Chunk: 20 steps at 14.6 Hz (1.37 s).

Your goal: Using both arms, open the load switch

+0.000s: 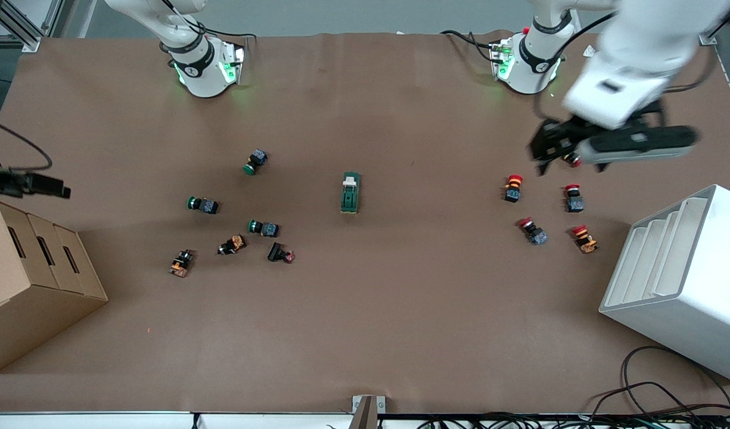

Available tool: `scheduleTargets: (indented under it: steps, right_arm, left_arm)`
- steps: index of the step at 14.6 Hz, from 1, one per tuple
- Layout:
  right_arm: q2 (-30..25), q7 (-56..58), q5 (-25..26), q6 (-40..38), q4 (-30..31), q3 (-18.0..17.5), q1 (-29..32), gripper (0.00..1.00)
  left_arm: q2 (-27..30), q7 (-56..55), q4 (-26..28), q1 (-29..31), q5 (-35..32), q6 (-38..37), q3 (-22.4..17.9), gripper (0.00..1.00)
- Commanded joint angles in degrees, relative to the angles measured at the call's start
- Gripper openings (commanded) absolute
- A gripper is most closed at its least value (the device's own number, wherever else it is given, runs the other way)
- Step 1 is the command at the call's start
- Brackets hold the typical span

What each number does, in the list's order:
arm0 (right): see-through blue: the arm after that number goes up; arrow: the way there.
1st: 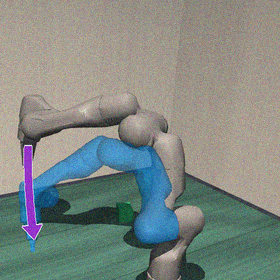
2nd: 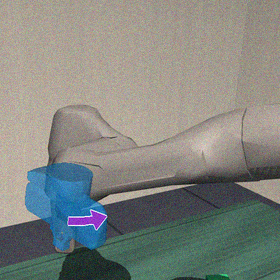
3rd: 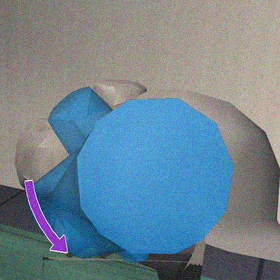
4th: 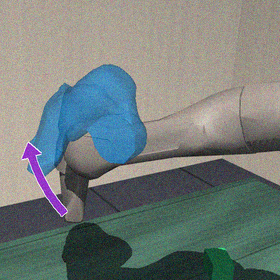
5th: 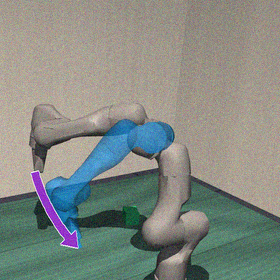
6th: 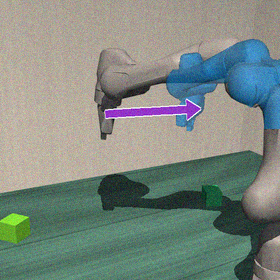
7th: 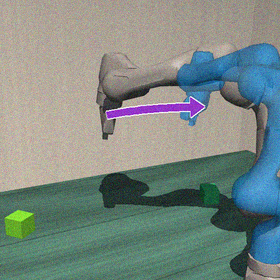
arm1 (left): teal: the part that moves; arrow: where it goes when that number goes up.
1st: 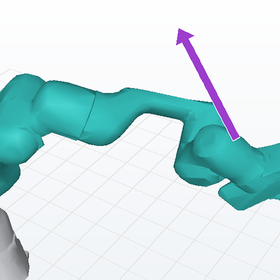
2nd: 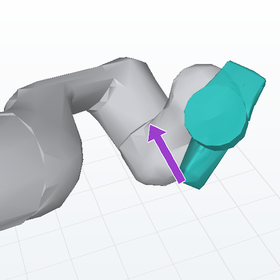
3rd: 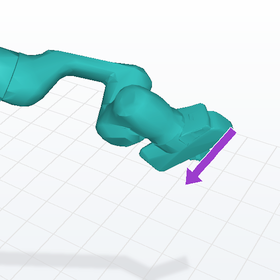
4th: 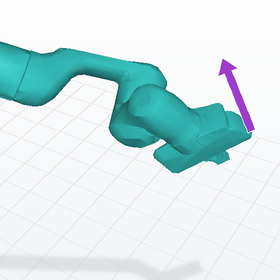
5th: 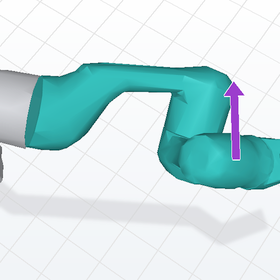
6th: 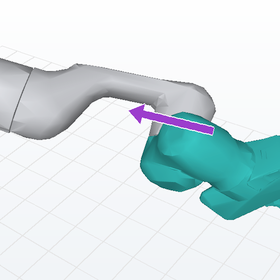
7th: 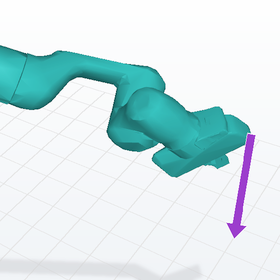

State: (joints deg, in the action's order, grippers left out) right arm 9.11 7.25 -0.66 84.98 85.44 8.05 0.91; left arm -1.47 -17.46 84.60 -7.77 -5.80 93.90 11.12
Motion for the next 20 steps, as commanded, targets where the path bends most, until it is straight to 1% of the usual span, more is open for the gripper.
scheduleTargets:
  steps: [1,3,5,7,9,12,18,20]
  right_arm:
    - [-8.39,0.40,2.85,0.37,8.59,-1.02,0.06,1.00]
    - [-10.94,0.40,2.85,-0.42,9.83,-1.02,0.06,1.00]
    - [-13.14,0.31,2.85,-2.00,9.92,-1.02,-0.03,1.00]
    - [-14.72,0.31,2.85,-3.24,9.92,-0.93,-0.03,1.00]
    - [-16.30,0.22,2.85,-3.77,9.92,-0.58,0.14,1.00]
    - [-16.14,0.22,2.77,-3.24,9.57,-0.93,-0.21,1.00]
    - [-15.96,-0.13,1.98,-3.24,9.22,-0.76,-0.21,1.00]
    - [-15.96,-0.74,1.71,-3.33,9.13,-0.76,-0.12,1.00]
  left_arm:
    - [3.13,7.86,1.44,0.03,4.82,-5.20,-4.42,1.00]
    - [5.76,9.28,4.15,0.73,6.32,-6.54,-4.88,1.00]
    - [9.54,11.30,9.15,0.91,6.50,-6.45,-4.88,1.00]
    - [12.01,11.57,11.89,1.00,6.50,-6.45,-4.88,1.00]
    - [12.46,13.58,12.17,1.44,6.50,-6.63,-5.75,1.00]
    - [12.20,18.85,11.55,4.42,6.50,-6.63,-5.67,1.00]
    - [11.05,19.04,9.36,4.69,5.80,-6.63,-5.84,1.00]
    - [10.52,19.22,9.18,4.69,5.71,-6.63,-6.81,1.00]
